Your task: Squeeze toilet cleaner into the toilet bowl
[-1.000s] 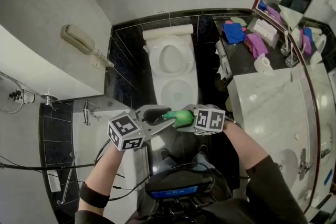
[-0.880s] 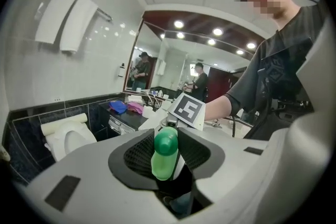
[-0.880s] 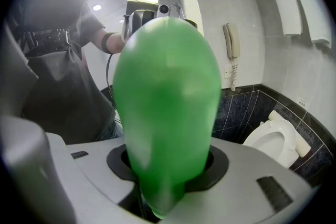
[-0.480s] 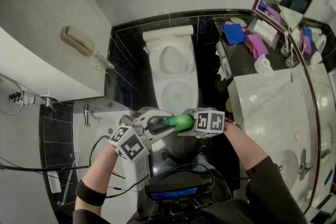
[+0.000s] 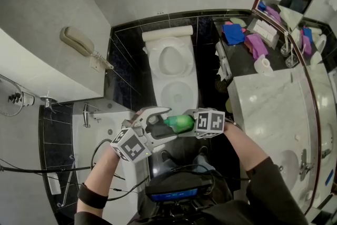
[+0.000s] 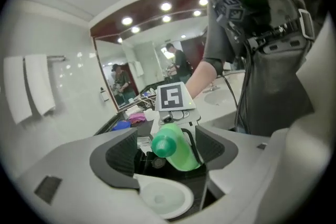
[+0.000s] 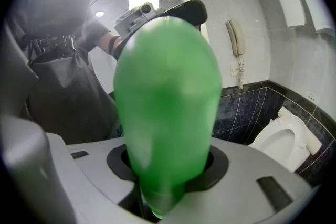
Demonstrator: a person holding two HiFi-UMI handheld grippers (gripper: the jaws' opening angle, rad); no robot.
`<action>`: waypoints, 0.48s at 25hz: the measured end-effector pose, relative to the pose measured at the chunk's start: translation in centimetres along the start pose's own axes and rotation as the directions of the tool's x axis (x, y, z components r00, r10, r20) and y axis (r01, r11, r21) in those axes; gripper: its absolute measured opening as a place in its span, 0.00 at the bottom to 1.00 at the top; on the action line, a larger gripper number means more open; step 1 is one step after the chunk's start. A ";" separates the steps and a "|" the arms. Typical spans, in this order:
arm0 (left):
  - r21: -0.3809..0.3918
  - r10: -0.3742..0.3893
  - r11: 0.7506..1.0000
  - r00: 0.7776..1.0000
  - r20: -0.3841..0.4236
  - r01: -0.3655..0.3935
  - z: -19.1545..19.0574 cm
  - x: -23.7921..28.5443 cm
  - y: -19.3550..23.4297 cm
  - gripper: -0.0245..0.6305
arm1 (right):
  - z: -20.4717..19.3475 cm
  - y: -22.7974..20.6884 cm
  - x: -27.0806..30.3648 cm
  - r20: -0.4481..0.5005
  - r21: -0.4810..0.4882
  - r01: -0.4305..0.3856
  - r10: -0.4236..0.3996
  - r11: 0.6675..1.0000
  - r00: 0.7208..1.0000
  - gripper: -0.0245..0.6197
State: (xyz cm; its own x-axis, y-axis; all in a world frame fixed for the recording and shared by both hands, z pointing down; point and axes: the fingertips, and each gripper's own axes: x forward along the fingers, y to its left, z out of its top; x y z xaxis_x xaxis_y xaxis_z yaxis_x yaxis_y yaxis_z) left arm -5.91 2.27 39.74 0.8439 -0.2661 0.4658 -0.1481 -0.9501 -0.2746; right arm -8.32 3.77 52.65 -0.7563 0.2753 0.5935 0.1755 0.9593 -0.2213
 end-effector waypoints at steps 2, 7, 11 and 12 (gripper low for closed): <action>-0.182 0.005 0.983 0.999 0.032 0.001 0.0 -0.2 0.7 0.61 | -0.3 -0.2 -0.1 -0.011 -0.003 0.013 -0.013 1.000 1.000 0.33; -0.683 -0.007 0.727 0.996 0.089 0.066 -2.7 -0.5 1.5 0.46 | -0.5 -0.5 -0.2 -0.024 -0.007 0.034 -0.034 0.999 0.999 0.34; -0.811 0.032 0.568 0.981 0.193 0.141 -2.1 -1.4 2.3 0.41 | -0.3 -0.5 -0.2 -0.026 -0.012 0.031 -0.032 0.999 0.999 0.34; -0.811 0.030 0.568 0.982 0.187 0.137 -2.1 -1.4 2.3 0.41 | -0.3 -0.4 -0.2 -0.026 -0.013 0.031 -0.031 0.999 0.999 0.34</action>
State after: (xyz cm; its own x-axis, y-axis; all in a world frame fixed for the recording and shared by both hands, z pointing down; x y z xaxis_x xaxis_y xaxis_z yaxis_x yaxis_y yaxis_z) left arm -8.50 0.07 40.19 0.9205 -0.2597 0.2919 -0.3870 -0.7083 0.5903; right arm -8.09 3.31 52.88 -0.7450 0.2467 0.6198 0.1599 0.9681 -0.1931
